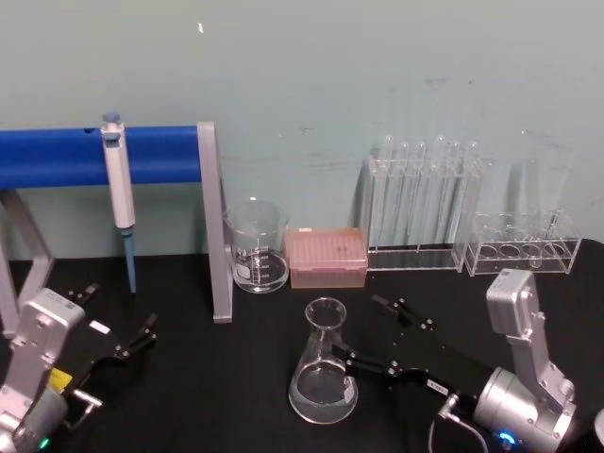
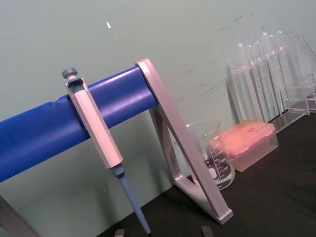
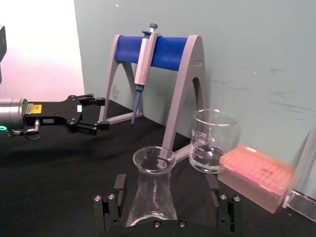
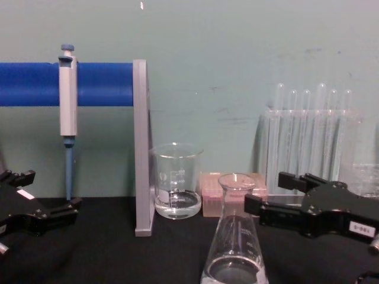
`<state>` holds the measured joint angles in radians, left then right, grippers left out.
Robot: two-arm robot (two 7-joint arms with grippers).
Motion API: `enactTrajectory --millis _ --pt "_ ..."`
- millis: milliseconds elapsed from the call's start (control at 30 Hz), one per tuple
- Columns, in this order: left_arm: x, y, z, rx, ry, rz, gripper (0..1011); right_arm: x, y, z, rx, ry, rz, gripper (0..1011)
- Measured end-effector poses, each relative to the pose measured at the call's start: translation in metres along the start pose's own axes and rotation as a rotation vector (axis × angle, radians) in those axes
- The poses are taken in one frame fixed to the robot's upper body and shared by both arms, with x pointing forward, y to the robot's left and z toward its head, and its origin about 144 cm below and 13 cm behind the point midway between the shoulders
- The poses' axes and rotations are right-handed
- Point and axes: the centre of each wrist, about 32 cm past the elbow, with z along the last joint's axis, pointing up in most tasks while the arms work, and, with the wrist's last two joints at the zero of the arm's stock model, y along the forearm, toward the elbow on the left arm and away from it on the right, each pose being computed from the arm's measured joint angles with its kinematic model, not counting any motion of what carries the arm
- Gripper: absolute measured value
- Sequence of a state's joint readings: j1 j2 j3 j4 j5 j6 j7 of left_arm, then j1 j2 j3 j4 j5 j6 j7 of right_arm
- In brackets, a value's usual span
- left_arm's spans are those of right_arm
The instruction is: Grasp the erlenmeyer flask with one hand, shake it three times, then place it back.
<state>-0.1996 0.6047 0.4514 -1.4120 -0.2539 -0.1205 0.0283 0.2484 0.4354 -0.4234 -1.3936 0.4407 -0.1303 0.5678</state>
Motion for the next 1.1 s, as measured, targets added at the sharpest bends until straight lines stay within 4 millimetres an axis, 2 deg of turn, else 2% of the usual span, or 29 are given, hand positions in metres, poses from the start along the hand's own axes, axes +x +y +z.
enactTrajectory --millis 500,1100 --pt "0.0 0.0 0.0 0.0 0.0 0.0 1001 0.007 0.022 -0.001 -0.006 0.025 0.044 1000" --pt "0.0 0.0 0.0 0.0 0.0 0.0 1001 0.013 0.033 -0.005 -0.024 0.036 0.067 1000"
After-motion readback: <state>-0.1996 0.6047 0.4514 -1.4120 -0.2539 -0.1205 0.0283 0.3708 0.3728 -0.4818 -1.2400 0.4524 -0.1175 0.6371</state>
